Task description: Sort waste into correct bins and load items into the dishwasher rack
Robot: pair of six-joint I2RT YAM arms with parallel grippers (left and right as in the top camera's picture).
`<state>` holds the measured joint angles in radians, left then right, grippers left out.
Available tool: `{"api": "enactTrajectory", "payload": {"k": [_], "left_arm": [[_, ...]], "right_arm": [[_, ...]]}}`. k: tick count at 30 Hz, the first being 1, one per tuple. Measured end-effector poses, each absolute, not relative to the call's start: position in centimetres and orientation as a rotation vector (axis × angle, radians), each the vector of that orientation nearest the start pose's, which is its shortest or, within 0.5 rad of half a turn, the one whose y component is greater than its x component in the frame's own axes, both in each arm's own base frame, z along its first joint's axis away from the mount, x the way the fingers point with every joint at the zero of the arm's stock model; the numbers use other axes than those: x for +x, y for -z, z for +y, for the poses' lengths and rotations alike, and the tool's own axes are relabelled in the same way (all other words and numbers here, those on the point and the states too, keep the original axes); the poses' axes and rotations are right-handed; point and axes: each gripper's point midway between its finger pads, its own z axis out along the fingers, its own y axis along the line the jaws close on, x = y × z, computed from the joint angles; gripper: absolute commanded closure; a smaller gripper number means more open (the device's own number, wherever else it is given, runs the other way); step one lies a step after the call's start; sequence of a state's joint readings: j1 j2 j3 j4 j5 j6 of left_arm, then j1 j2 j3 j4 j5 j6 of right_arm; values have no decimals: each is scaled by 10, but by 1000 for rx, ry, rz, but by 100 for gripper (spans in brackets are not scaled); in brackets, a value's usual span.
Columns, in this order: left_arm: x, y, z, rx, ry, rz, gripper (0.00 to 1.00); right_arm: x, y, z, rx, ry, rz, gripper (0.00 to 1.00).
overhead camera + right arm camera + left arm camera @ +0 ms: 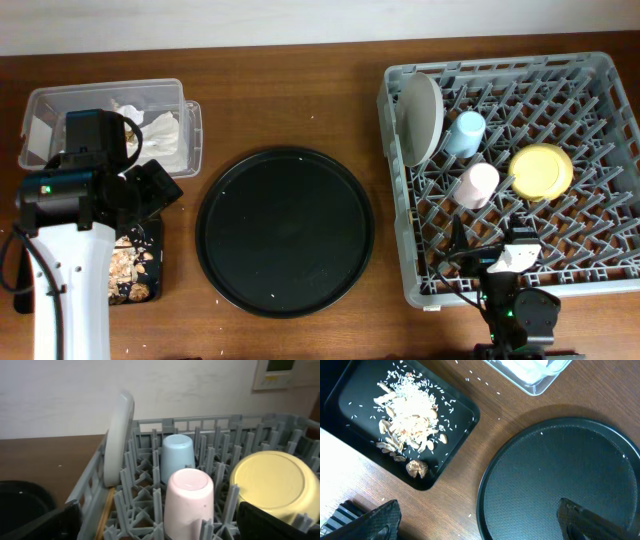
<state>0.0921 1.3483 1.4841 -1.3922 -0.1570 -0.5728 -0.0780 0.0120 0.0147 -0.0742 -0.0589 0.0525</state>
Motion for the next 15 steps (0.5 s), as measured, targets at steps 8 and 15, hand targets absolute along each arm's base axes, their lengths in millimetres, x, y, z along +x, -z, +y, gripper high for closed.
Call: {"api": "enactTrajectory", "payload": {"k": [8,15], "left_arm": [[268,-232,52,-946,-108,2633,1],[268,-232,52,-946,-108,2633,1]], "right_arm": [[246,-159,-15,3,76,1646,1],[246,-159,-15,-8,87,1646,1]]}}
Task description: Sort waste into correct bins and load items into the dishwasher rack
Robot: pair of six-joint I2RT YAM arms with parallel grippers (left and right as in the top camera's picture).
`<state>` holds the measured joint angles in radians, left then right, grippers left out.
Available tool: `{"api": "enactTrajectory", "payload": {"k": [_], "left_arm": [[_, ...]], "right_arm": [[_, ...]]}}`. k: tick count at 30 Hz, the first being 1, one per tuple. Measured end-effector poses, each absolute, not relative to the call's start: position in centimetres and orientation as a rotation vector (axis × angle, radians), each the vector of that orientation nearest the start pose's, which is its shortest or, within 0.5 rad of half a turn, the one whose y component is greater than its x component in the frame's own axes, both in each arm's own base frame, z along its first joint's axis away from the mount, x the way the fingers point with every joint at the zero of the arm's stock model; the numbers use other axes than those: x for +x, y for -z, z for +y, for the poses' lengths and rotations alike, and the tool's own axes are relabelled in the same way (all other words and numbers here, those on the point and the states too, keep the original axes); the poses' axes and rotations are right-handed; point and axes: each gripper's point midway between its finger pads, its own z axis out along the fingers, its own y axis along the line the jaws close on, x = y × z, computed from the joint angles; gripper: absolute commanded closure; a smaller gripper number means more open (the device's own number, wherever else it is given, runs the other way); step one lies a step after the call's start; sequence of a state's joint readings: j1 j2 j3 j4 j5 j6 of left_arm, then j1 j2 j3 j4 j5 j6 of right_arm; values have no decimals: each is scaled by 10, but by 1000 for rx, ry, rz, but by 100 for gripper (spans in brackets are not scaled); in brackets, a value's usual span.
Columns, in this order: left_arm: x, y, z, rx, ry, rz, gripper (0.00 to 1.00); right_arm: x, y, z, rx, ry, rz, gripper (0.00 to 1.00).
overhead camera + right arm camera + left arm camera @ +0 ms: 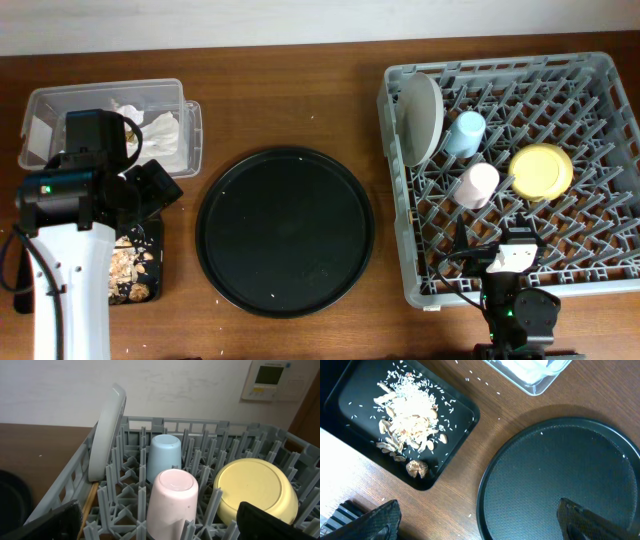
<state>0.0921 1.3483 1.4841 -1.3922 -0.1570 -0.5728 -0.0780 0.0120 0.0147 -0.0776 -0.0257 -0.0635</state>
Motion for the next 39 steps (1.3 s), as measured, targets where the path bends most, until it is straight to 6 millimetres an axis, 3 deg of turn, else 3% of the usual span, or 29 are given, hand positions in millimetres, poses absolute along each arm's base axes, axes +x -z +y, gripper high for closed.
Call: {"api": "enactTrajectory", "payload": {"k": [31,35,39], "left_arm": [[263,-233,52,-945,-114,2627,1],[258,-231,52,-877,-107,2588,1],[261,-218,42,-730,-62,2494,1]], "right_arm": [[246,-159,-15,-9,88,1646,1],[246,-159,-15,-9,88,1646,1],[246,-159,-15,-7,90,1646,1]]}}
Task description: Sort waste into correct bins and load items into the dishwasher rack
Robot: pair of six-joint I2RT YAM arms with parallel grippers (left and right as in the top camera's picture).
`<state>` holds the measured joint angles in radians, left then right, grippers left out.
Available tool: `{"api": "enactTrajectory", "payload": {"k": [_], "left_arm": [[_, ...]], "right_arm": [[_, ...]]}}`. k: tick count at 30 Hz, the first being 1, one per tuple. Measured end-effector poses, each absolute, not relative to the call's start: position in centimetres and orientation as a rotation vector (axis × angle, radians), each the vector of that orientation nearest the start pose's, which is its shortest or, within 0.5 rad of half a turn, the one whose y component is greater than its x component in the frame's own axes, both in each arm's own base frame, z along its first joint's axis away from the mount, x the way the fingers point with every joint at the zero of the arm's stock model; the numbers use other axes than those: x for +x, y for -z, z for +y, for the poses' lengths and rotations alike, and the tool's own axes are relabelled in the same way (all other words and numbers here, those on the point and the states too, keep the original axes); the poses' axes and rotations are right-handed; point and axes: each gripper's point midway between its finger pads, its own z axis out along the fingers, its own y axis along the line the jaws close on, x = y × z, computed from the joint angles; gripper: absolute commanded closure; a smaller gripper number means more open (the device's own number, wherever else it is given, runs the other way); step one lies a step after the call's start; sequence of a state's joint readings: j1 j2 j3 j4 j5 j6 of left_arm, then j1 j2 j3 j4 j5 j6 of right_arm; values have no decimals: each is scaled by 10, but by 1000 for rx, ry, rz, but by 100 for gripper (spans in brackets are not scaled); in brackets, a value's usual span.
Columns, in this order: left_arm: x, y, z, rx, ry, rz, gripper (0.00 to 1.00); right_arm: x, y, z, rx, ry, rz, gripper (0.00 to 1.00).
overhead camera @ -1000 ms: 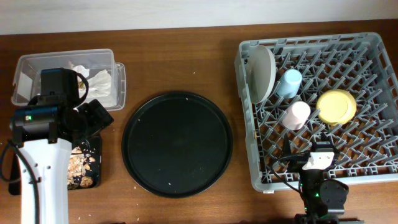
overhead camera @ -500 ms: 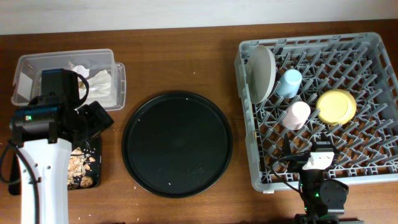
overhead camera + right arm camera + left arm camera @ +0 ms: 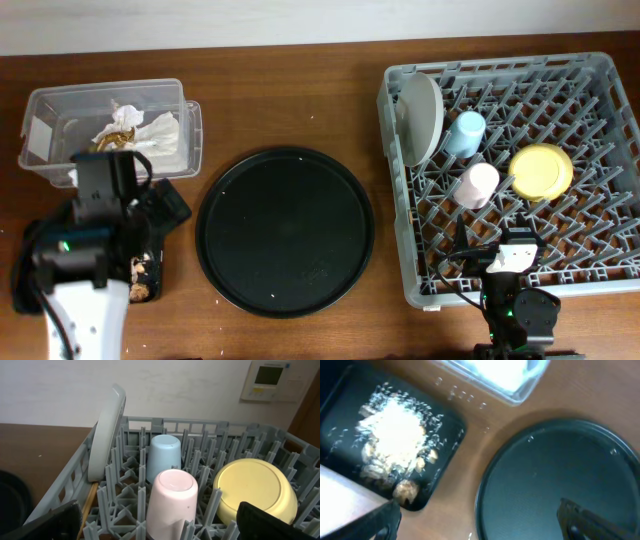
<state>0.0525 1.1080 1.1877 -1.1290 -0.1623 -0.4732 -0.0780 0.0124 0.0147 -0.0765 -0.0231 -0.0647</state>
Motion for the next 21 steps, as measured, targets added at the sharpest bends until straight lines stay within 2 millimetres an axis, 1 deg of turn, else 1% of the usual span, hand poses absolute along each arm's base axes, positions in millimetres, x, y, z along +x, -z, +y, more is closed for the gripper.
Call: {"api": "enactTrajectory", "payload": {"k": [1,4,6,8,10,14,17,21], "left_arm": [[261,-213,36,-673,-34,2464,1],[251,-194,21,-550,25,2386,1],[245,-179,18,-513,47,2340,1],[235,-159,17,-500,47,2341,1],[232,-142,16,-489,55,2319,1],[230,-134,16,-487,60,2300,1],[229,-137,16,-485,63,2286,1],[218,-139,17,-484,64,2281,1]], "right_arm": [[246,-159,-15,-6,90,1645,1],[246,-159,-15,-6,91,1645,1],[246,-159,-15,-5,91,1646,1],[246,-159,-15,-5,91,1645,1],[246,-159,-16,-6,91,1645,1],[246,-159,-16,-5,91,1645,1],[246,-159,-16,-5,91,1645,1],[246,-159,-16,-5,91,1645,1]]}}
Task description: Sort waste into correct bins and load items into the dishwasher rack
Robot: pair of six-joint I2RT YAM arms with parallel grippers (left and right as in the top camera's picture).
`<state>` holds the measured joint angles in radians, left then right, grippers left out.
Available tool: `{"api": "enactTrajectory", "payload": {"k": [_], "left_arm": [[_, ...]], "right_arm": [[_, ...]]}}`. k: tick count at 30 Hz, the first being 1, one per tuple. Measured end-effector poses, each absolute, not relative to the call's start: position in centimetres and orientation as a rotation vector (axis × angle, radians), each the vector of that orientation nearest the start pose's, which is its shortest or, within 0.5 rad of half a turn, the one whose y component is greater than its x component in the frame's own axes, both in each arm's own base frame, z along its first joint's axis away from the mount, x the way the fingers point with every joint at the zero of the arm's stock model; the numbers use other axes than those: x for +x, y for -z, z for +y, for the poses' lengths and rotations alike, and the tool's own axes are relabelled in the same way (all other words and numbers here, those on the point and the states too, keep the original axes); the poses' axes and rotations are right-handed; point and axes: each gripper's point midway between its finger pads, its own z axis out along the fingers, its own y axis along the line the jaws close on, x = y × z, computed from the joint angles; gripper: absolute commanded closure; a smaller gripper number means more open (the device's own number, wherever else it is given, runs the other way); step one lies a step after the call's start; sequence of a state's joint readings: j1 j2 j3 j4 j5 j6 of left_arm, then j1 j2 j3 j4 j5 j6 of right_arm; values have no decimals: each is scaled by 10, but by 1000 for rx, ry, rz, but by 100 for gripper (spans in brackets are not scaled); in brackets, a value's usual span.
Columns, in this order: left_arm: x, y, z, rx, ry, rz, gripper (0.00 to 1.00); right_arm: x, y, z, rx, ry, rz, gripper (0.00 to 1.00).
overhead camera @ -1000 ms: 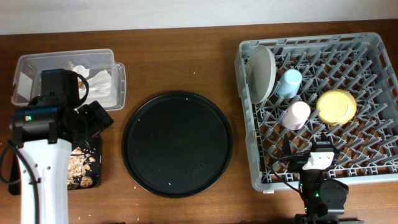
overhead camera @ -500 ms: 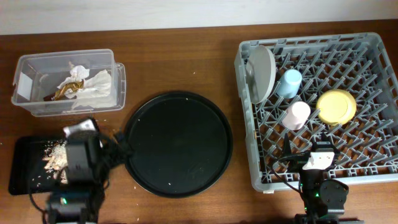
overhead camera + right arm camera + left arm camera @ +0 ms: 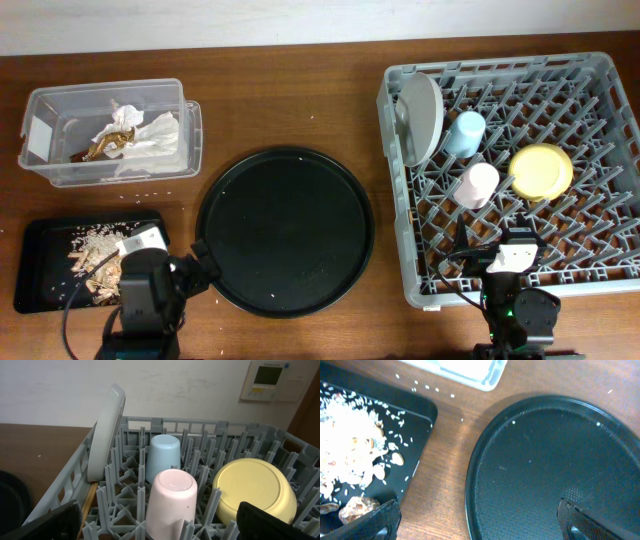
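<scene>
A grey dishwasher rack [image 3: 600, 262] on the right holds a grey plate [image 3: 420, 118], a blue cup [image 3: 465, 132], a pink cup [image 3: 478, 184] and a yellow bowl [image 3: 541, 170]. A clear bin [image 3: 40, 170] with crumpled paper stands at the far left. In front of it lies a black tray [image 3: 40, 295] with rice and food scraps. My left gripper [image 3: 185, 280] is open and empty at the table's front edge, between that tray and the round black tray [image 3: 285, 230]. My right gripper [image 3: 510, 262] is open and empty at the rack's front edge, facing the pink cup [image 3: 172, 497].
Loose rice grains lie on the wood between the clear bin [image 3: 460, 370] and the scrap tray [image 3: 420, 430]. A wooden stick [image 3: 89, 505] lies in the rack below the grey plate [image 3: 105, 435]. Bare wood shows behind the round tray [image 3: 555, 465].
My left arm has moved from over the scrap tray back to the table's front edge, and the whole scrap tray now shows from above. The right arm has not moved.
My left arm stood over the scrap tray beside the clear bin, gripper open. The right wrist view shifted a little along the rack, then held still. The left arm was then nearer the front, and now sits at the front edge, both grippers empty.
</scene>
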<state>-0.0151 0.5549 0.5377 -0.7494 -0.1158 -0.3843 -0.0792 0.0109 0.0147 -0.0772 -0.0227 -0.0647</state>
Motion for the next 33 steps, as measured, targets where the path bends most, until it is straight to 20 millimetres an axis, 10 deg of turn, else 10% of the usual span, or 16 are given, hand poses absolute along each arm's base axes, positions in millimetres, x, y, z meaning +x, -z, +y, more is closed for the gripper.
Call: {"api": "enactTrajectory", "payload": {"k": [19,33], "left_arm": [[229,-139,-13,113,26,1984,1],[247,-150,-17,169,-5,1701,1]], "right_arm": [[246,-159,-16,-6,91,1645,1],[245,-159,-16,-5,91,1645,1]]}}
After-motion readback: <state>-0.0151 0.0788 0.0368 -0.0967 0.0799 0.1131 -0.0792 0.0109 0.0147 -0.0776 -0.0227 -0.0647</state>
